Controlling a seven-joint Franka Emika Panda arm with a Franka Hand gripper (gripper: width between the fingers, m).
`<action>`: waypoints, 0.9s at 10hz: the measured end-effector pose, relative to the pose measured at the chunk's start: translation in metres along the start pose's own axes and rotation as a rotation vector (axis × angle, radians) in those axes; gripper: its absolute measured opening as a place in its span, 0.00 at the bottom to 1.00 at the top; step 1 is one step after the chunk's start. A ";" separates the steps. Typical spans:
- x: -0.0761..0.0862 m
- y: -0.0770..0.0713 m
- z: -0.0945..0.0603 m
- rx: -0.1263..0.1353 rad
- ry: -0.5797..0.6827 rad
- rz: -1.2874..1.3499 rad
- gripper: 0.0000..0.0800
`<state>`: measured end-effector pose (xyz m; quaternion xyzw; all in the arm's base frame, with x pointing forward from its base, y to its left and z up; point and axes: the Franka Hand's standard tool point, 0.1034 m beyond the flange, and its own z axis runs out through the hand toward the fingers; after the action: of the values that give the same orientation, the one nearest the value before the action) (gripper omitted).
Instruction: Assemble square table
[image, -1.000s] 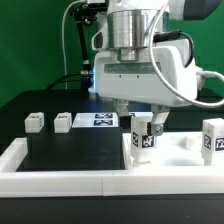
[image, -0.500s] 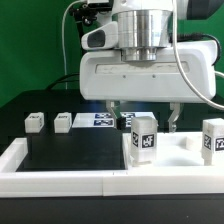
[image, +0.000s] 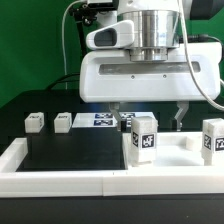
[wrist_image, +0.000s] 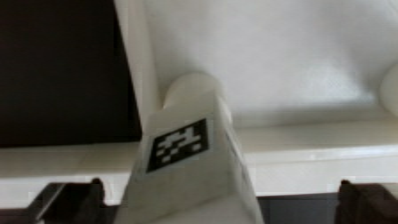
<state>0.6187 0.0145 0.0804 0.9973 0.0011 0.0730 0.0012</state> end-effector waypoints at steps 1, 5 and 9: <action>0.000 0.001 0.000 -0.001 0.001 -0.052 0.81; 0.000 0.004 0.001 -0.011 -0.002 -0.195 0.50; 0.000 0.004 0.001 -0.011 -0.002 -0.182 0.36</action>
Offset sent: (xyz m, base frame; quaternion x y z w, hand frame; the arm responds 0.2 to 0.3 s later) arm 0.0000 0.0000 0.0000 0.0000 0.0000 -0.1938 0.9810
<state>0.6185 0.0102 0.0797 0.9931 0.0912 0.0719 0.0132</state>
